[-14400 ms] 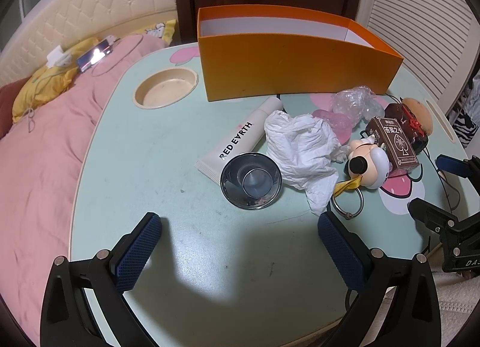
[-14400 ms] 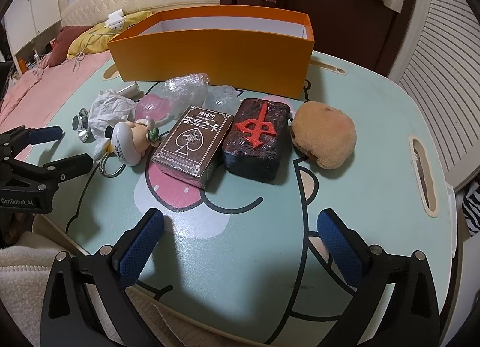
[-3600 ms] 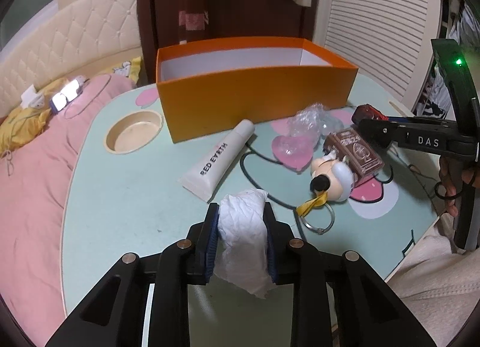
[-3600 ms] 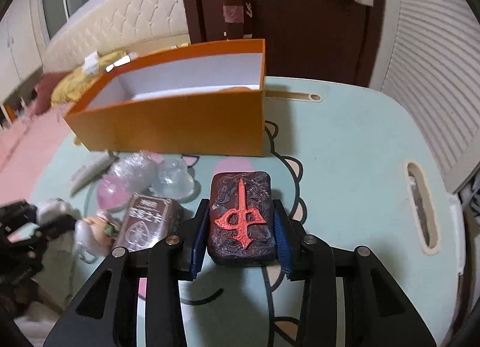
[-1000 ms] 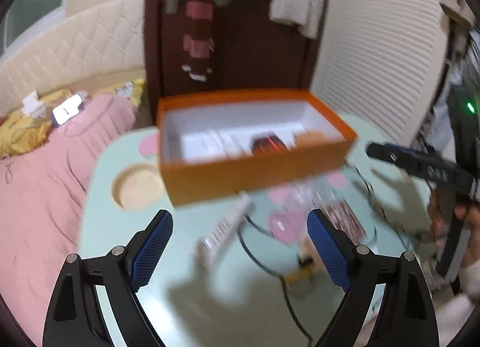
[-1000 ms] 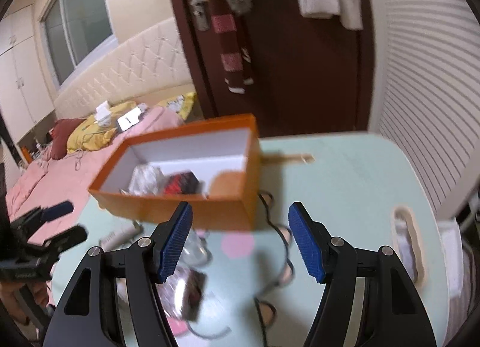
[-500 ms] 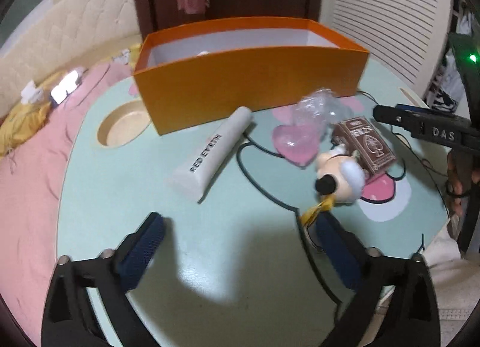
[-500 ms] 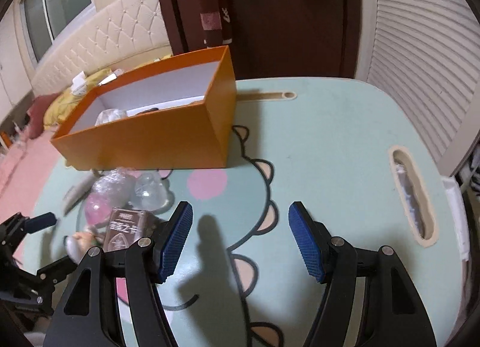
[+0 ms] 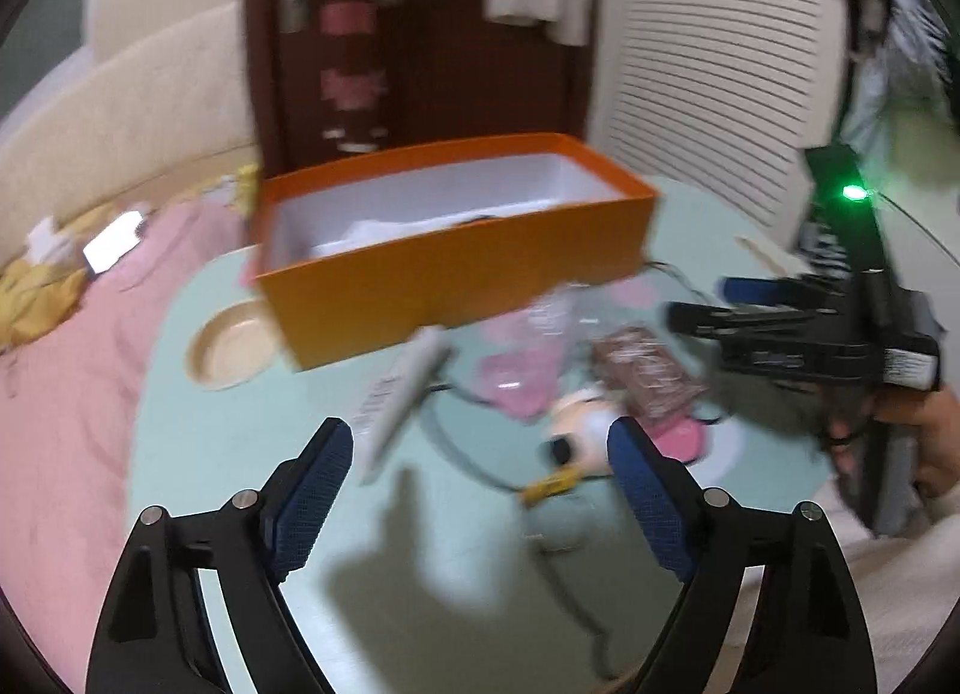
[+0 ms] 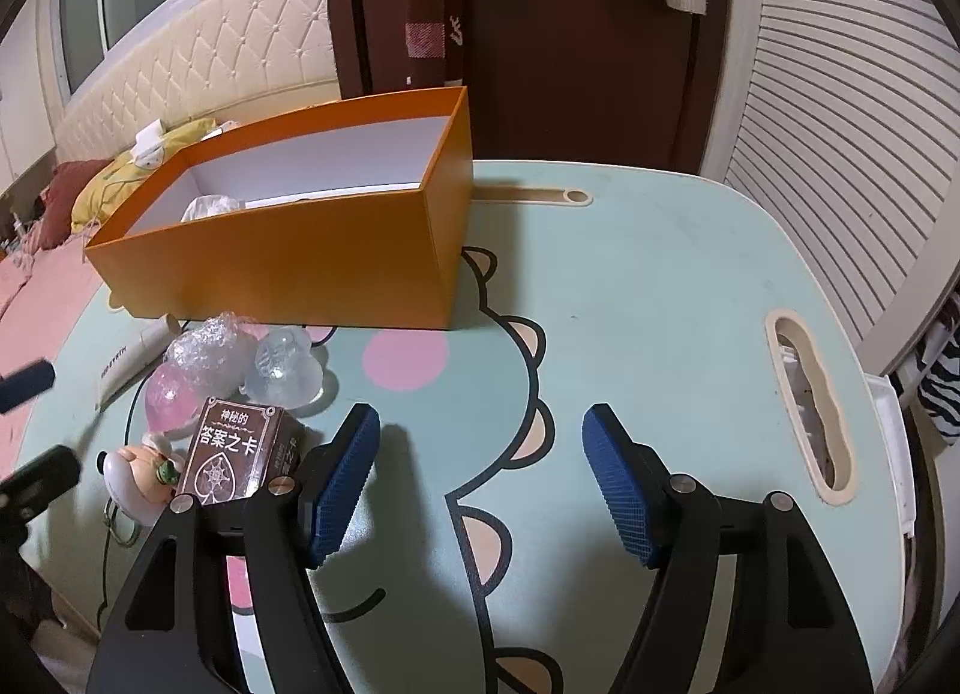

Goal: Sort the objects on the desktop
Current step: 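Move both open tools back over the items on the table, then grasp the duck figurine keychain with left tool while right tool grasps the brown card box, then carry the figurine and brown card box over the orange box with both tools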

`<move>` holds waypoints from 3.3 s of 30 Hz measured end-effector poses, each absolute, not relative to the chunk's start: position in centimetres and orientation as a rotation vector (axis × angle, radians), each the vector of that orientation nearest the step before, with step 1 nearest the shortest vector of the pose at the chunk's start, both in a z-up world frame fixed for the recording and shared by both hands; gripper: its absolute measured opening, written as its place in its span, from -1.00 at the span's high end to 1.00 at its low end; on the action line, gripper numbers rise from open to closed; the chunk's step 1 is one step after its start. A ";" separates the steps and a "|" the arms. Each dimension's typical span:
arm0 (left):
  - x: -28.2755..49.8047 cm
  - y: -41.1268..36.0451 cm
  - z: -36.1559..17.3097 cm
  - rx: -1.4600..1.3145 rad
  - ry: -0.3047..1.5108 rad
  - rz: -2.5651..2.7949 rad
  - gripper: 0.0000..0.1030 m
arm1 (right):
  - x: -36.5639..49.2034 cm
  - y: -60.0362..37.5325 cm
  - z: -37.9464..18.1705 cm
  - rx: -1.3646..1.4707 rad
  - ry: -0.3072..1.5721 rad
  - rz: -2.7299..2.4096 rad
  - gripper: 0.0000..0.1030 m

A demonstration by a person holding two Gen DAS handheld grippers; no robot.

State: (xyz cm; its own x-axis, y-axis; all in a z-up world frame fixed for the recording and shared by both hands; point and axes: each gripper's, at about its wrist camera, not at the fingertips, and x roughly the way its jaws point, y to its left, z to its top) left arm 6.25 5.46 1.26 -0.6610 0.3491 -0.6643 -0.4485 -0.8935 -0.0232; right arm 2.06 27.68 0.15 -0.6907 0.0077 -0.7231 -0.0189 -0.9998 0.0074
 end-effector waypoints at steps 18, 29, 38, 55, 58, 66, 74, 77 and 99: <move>6.4 5.0 -1.0 -1.054 0.212 2.482 0.30 | 2.0 27.6 0.2 -1.237 0.035 2.875 -0.38; 6.9 3.6 -1.7 -1.069 0.207 2.541 0.28 | 2.8 27.4 2.0 -1.249 0.280 3.004 -0.38; 7.1 3.4 -1.4 -1.024 0.175 2.549 -0.33 | 4.3 21.7 1.3 -1.302 -0.050 3.129 -0.38; 6.7 5.1 -1.7 -0.996 0.274 2.518 0.33 | 4.3 19.6 -0.5 -1.373 -0.250 3.049 0.09; 6.9 5.1 -1.4 -0.976 0.272 2.524 0.33 | 4.2 19.9 -0.3 -1.363 -0.221 3.067 0.09; 7.0 3.8 0.3 -0.943 0.160 2.540 0.33 | 4.9 20.4 1.4 -1.269 -0.161 3.130 0.09; 6.1 3.5 2.9 -0.880 0.123 2.547 0.33 | 4.1 21.5 3.4 -1.245 -0.006 3.167 0.09; 4.8 3.7 4.1 -0.859 0.133 2.557 0.33 | 3.6 21.7 4.6 -1.205 0.026 3.186 0.09; -8.4 5.7 3.2 -1.010 0.016 2.593 0.33 | -7.7 21.2 6.1 -1.168 0.082 3.110 0.09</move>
